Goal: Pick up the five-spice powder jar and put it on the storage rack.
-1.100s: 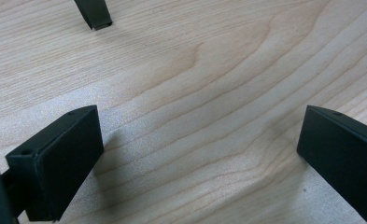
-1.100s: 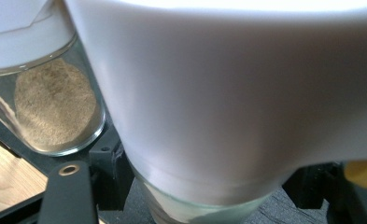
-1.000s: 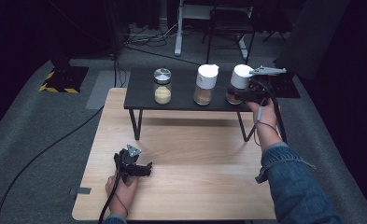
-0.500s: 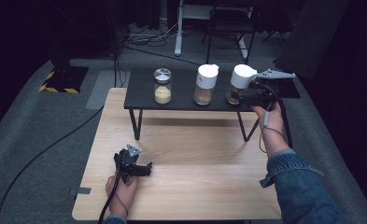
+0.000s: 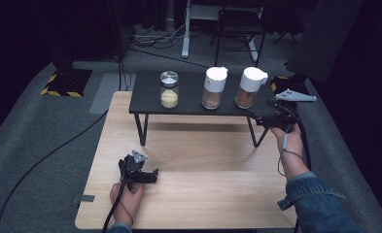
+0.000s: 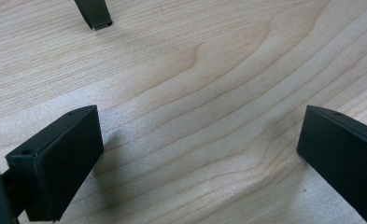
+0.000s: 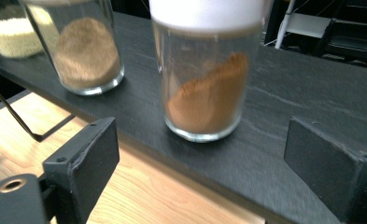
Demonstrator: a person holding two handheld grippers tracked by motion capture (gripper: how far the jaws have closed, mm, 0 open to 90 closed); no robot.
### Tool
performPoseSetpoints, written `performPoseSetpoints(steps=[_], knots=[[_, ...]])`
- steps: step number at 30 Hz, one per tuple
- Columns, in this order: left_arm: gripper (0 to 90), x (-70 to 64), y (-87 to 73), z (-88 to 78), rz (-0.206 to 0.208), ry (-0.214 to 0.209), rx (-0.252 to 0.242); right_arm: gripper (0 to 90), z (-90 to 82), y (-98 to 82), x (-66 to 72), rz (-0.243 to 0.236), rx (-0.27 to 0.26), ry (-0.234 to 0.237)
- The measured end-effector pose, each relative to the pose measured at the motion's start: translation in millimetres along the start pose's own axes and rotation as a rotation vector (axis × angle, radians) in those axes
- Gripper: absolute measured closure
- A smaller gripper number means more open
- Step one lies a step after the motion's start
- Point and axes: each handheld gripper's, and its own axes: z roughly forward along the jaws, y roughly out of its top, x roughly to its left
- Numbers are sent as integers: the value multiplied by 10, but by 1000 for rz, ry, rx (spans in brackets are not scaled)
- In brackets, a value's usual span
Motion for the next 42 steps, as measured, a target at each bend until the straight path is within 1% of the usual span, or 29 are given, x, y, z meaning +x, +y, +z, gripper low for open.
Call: performPoseSetpoints(steps=[2,4,5,9,13,14,16,19,20,22,29,31,32,33,34,35,37,38,39,42], knots=[[3,0,-1,0,0,0,0,98,-13,-66,4,-2,-1,-4],[3,0,0,0,0,0,0,97,-16,-87,5,-1,1,-4],[3,0,0,0,0,0,0,95,-19,-151,2,4,1,-3],[3,0,-1,0,0,0,0,94,-5,-273,-1,1,15,3],[3,-1,-1,0,0,0,-1,88,17,-413,46,-30,49,-12],[3,-1,-1,0,-1,0,0,87,24,-453,48,-30,55,-10],[3,-1,-1,0,3,1,-1,86,45,-539,39,-23,72,-8],[3,-1,-1,0,0,0,-1,83,61,-643,29,-13,83,-5],[3,-1,-1,0,3,2,-1,81,74,-728,17,-3,87,2],[3,-1,-1,0,0,0,-1,80,91,-804,11,3,94,7],[3,0,0,0,1,0,0,76,166,-1011,13,25,137,8],[3,-2,-1,0,3,2,-1,75,184,-1069,21,27,147,4],[3,-2,-1,0,3,2,-1,75,184,-1069,21,27,147,4],[3,-1,-1,0,0,0,-1,75,204,-1130,31,25,155,0],[3,-1,-1,0,0,0,-1,75,204,-1130,31,25,155,0],[3,-1,-1,0,0,0,-1,74,226,-1192,38,22,166,-3],[3,-1,-1,0,0,0,-1,72,250,-1256,29,25,177,2],[3,-1,-1,0,0,0,-1,72,250,-1256,29,25,177,2],[3,-1,0,-1,4,2,0,70,275,-1320,26,28,187,0],[3,-1,-1,0,0,0,-1,69,319,-1392,26,35,216,-9]])
